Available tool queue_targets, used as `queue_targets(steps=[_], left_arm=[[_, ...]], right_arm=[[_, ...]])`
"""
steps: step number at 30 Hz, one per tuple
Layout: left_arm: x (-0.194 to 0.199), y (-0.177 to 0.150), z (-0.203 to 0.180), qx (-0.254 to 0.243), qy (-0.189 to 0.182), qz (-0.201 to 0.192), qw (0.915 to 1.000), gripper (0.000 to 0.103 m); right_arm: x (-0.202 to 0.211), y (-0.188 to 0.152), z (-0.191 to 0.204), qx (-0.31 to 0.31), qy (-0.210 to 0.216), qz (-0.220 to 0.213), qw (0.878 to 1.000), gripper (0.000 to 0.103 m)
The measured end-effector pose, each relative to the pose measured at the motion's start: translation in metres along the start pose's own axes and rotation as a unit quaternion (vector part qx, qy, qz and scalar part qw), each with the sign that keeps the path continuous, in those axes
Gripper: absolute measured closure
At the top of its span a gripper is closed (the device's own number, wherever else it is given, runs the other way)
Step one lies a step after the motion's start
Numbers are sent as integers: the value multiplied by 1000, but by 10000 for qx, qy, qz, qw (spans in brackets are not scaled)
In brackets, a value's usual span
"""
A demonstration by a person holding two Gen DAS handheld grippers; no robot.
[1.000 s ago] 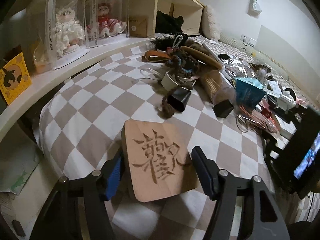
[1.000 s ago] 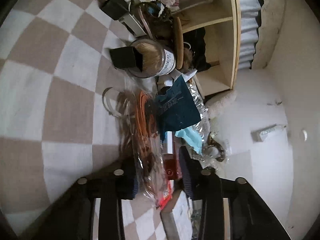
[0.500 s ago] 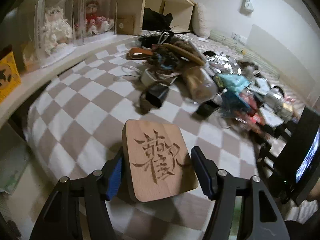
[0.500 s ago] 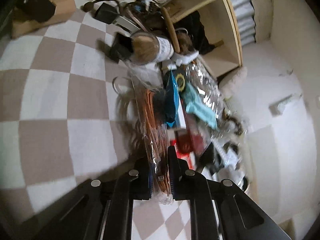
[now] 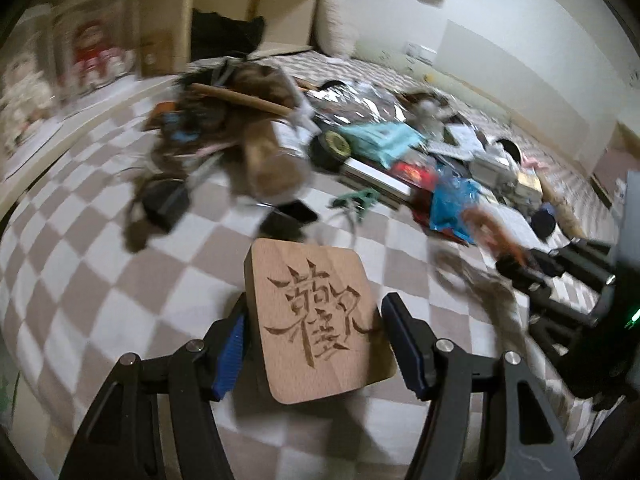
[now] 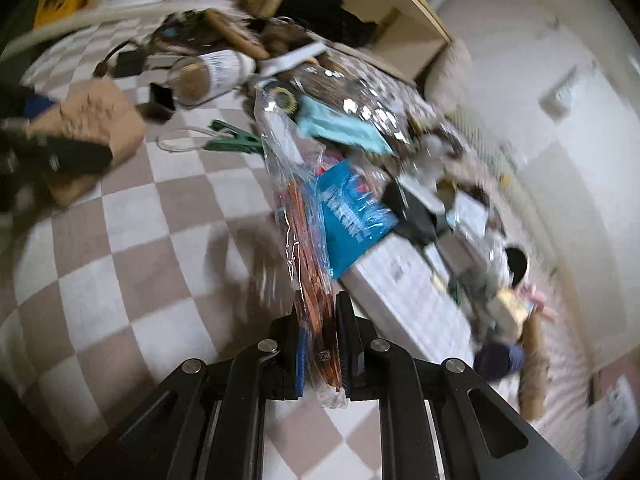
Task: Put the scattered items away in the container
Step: 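Lift the wooden plaque with the left tool while the right lifts the cable bag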
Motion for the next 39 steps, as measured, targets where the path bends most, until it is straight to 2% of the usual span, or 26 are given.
queue_targets(steps=[4, 6, 9, 13, 16, 19, 23, 27, 29, 31, 34, 36, 39], left_arm=[[-4, -1, -11, -325, 263, 7, 9991, 38], [-5, -2, -13, -422, 357, 19, 9985, 37], [-4, -2, -13, -451, 442, 73, 9980, 37], [-5, -6, -17, -547, 652, 204, 9962, 27], [-7, -8, -18, -578, 821, 261, 9946, 26], [-7, -9, -16, -511, 922, 316, 9939, 23], [-8, -7, -17, -443, 1053, 353, 9928, 20], [-13, -5, -23, -525, 1269, 424, 9896, 19], [-15, -4, -23, -503, 1295, 423, 9894, 19], [-17, -2, -21, -412, 1265, 444, 9901, 19], [-17, -2, -20, -360, 1217, 470, 9908, 19], [-16, -1, -21, -369, 1169, 489, 9912, 28], [-14, -2, -22, -389, 1130, 513, 9915, 30]], right_arm=[[4, -16, -23, -554, 552, 218, 9967, 89], [7, -24, -38, -934, 929, 322, 9908, 89], [10, -31, -48, -1256, 1218, 361, 9839, 89], [12, -37, -61, -1613, 1628, 384, 9726, 89], [11, -43, -70, -1931, 2113, 462, 9570, 89], [13, -51, -83, -2278, 2597, 529, 9369, 89], [18, -61, -101, -2747, 3241, 570, 9035, 89], [16, -74, -115, -3274, 3973, 649, 8548, 89], [13, -80, -117, -3448, 4178, 711, 8375, 89], [11, -83, -118, -3505, 4182, 749, 8347, 89], [4, -89, -116, -3524, 3996, 881, 8417, 89], [-2, -93, -112, -3508, 3902, 984, 8456, 89], [-11, -97, -106, -3473, 3813, 1105, 8496, 89]])
Point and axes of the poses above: each gripper's, at about its wrist camera, not at the fingertips, and x roughly against the way its jaws point, z to its left, y to its top, the point moved 1 cm from there along -x, roughly the way its jaws point, and after that the axes turned 10 degrees about z, right-handed, at the moved point
